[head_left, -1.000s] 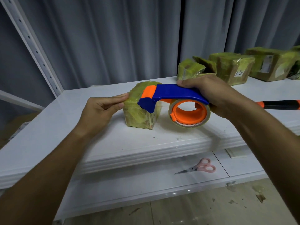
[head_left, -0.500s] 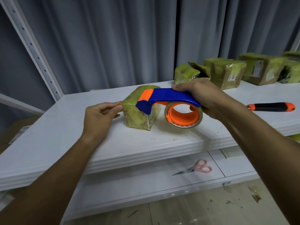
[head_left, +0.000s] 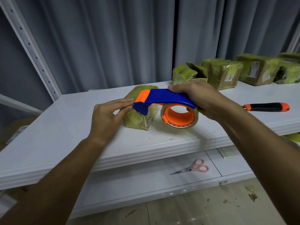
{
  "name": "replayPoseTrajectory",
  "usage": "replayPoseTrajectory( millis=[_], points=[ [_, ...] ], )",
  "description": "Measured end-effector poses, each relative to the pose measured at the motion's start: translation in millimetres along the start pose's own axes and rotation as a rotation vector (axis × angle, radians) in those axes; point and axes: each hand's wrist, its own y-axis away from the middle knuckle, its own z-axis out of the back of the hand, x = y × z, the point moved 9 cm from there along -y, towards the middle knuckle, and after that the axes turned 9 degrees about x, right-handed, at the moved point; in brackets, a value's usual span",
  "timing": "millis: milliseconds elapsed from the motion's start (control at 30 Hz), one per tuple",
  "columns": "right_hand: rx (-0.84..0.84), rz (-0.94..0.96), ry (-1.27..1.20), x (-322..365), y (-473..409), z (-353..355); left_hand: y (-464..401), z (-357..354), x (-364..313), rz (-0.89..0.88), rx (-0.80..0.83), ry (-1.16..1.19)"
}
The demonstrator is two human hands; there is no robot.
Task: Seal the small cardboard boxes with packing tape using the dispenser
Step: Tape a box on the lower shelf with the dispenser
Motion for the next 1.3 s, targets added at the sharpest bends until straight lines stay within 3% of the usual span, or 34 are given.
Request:
replayPoseTrajectory(
  millis=[367,567,900,1300],
  points=[
    [0.037,0.043,0.083,-2,17,29,-1,-3,-2,-0.072,-0.010,-0.104],
    [0.006,0.047,0.142,-5,14,28,-10,-21,-11,-0.048,0.229,-0.318],
    [0.061,0.057,0.078,-12,15,21,-16,-28,-12,-0.107,0.203,-0.084],
    [0.077,0.042,0.016,-23,8,23,-21,-33,-11,-0.016,0.299,-0.088]
  ],
)
